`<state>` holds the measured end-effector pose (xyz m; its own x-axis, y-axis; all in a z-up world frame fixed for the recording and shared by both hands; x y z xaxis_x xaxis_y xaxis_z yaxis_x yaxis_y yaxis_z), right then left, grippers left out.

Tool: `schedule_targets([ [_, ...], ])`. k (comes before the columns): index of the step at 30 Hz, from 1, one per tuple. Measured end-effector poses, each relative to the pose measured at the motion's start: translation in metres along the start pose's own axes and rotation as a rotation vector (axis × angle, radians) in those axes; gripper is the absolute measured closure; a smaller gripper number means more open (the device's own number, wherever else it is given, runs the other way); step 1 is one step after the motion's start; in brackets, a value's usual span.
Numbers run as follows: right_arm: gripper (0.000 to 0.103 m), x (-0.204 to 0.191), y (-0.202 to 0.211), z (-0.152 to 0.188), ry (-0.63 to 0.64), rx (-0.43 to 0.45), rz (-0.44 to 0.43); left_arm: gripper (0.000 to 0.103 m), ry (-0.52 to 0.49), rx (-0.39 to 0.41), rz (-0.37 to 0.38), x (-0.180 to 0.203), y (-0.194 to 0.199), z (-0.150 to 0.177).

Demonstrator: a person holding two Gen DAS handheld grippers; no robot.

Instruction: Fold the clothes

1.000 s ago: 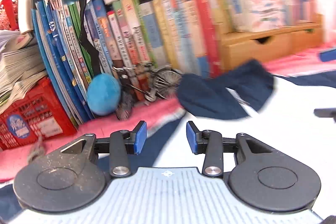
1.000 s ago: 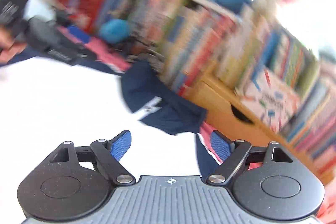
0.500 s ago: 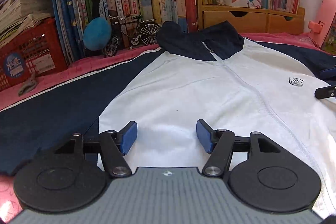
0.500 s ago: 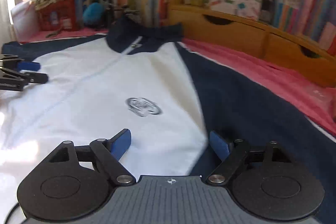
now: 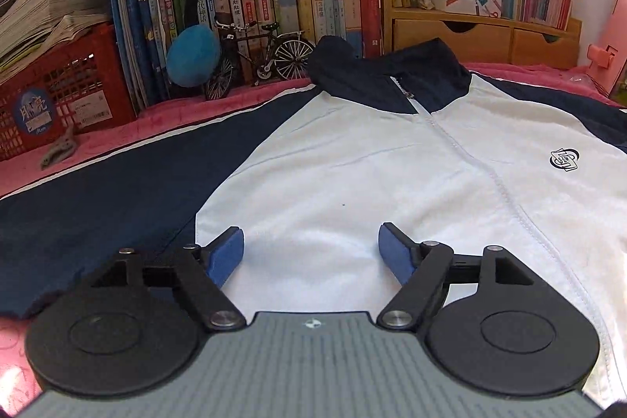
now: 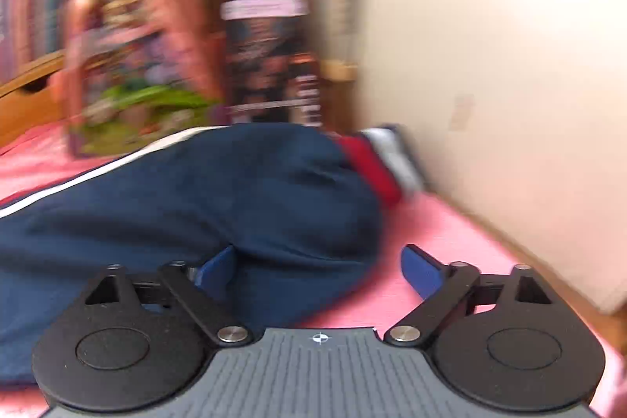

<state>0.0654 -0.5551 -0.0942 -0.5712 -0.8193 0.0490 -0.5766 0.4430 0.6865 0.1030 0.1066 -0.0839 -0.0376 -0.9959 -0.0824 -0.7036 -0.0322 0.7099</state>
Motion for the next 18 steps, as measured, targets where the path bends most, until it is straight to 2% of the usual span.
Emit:
schedule_targets([
  [2, 0.018, 0.003, 0.023, 0.001, 0.0, 0.056, -0.034, 0.024, 0.005, -0.002, 0.001, 0.0, 0.0, 0.0],
  [7, 0.013, -0.035, 0.109, 0.016, 0.104, 0.242, -0.259, 0.023, 0.004, 0.002, -0.023, 0.001, 0.002, 0.0],
  [8, 0.011, -0.046, 0.128, 0.022, 0.134, 0.274, -0.306, 0.025, 0.004, 0.01, -0.033, 0.002, 0.008, 0.001],
  [10, 0.009, -0.066, 0.169, 0.038, 0.221, 0.359, -0.362, 0.029, 0.009, 0.038, -0.046, 0.005, 0.027, 0.005],
  [13, 0.0, -0.091, 0.23, 0.073, 0.362, 0.493, -0.422, 0.029, 0.035, 0.119, 0.034, 0.015, 0.079, 0.02],
  [14, 0.0, -0.097, 0.248, 0.088, 0.405, 0.529, -0.446, 0.028, 0.049, 0.144, 0.044, 0.018, 0.096, 0.029],
  [16, 0.0, -0.112, 0.278, 0.115, 0.473, 0.554, -0.507, 0.028, 0.084, 0.188, 0.047, 0.022, 0.127, 0.049],
  [18, 0.0, -0.127, 0.301, 0.147, 0.506, 0.537, -0.58, 0.027, 0.109, 0.234, 0.033, 0.028, 0.151, 0.07],
])
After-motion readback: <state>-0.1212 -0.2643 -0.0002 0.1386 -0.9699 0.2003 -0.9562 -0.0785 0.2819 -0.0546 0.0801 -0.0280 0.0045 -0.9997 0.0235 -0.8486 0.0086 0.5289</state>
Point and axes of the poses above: each gripper's, at about its wrist camera, not at the fingertips, and y roughly against the way its jaws point, x to its right, z to its underside, the point moved 6 cm from there along -y, roughly the way its jaws point, and after that the axes turned 6 degrees about -x, right-handed, at the moved point
